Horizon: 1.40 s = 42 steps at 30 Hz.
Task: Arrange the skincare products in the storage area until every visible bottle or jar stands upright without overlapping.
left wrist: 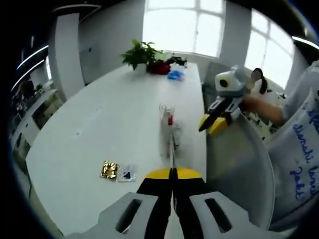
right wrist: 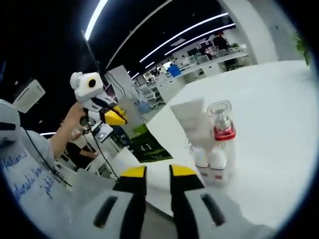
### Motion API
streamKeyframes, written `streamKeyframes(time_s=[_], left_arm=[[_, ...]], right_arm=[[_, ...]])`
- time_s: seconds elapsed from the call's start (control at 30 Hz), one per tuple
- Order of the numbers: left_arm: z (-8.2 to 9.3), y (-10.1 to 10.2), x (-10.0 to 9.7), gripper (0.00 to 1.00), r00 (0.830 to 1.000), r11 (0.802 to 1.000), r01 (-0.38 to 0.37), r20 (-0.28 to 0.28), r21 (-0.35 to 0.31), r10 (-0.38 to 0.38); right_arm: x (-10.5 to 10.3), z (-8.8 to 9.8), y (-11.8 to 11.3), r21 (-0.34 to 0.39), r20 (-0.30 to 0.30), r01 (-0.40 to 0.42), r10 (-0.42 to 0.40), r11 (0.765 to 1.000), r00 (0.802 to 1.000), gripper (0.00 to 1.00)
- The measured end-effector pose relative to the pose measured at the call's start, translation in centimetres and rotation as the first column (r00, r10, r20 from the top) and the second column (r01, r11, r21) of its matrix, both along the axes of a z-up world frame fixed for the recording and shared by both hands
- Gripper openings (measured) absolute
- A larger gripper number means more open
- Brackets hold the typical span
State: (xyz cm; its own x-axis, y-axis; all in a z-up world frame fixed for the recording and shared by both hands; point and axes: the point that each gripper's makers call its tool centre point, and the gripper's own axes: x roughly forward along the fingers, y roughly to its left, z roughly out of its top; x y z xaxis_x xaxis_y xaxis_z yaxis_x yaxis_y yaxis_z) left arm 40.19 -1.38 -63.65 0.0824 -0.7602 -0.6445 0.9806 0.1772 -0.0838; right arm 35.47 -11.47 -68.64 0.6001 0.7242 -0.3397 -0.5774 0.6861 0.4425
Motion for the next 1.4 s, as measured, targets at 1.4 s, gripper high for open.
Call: streamKeyframes(time_s=[1.4], left_arm=[[-4.9, -2.3, 0.0, 0.00, 0.960, 0.995, 0.074, -0.265, -0.072, -0.091]], right_arm=[[-1.3, -7.3, 5.6, -0.131, -0.198, -0.254, 0.226, 0.958, 0.954, 0.04]])
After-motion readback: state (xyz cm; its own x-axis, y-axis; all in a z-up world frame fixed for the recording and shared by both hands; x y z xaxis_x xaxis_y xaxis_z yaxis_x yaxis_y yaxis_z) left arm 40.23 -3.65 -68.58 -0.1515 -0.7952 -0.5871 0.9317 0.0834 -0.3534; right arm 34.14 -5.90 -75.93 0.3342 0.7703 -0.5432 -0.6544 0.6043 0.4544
